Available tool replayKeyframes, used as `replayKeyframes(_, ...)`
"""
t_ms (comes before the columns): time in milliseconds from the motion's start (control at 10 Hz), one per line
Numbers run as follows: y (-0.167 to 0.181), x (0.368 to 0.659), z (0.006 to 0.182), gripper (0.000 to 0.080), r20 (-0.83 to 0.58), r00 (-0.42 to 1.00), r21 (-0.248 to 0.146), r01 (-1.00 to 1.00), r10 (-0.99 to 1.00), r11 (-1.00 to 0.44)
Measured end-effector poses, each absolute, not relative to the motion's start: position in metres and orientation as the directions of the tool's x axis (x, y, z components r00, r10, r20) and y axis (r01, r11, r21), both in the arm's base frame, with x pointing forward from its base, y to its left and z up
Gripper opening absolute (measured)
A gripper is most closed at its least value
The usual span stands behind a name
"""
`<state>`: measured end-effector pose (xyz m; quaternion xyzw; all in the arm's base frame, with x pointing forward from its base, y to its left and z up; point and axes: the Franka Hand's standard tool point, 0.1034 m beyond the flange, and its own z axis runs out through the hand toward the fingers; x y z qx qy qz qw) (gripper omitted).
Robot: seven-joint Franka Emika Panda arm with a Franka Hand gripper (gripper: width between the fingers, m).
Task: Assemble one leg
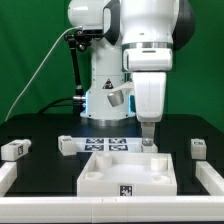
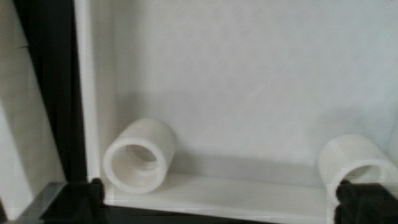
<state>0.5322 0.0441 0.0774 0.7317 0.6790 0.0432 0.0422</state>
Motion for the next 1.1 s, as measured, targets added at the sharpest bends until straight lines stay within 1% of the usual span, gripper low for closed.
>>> replayKeyframes(200, 0.051, 0.521, 0.071, 0.065, -0.026, 0.052, 0.114, 0.992, 0.998, -0.048)
replayKeyframes(600, 0.05, 0.52, 0.07, 0.065, -0.024, 0.061, 0.113, 0.992, 0.998, -0.058)
replayKeyframes(700, 0.051, 0.512, 0.066, 0.065, -0.018, 0.081, 0.11, 0.991, 0.997, -0.078)
replayKeyframes(900, 0.043, 0.484, 0.052, 0.065, -0.006, 0.087, 0.097, 0.992, 0.996, -0.086)
replayKeyframes(1100, 0.036, 0.46, 0.036, 0.065, 0.002, 0.103, 0.067, 0.992, 0.995, -0.103)
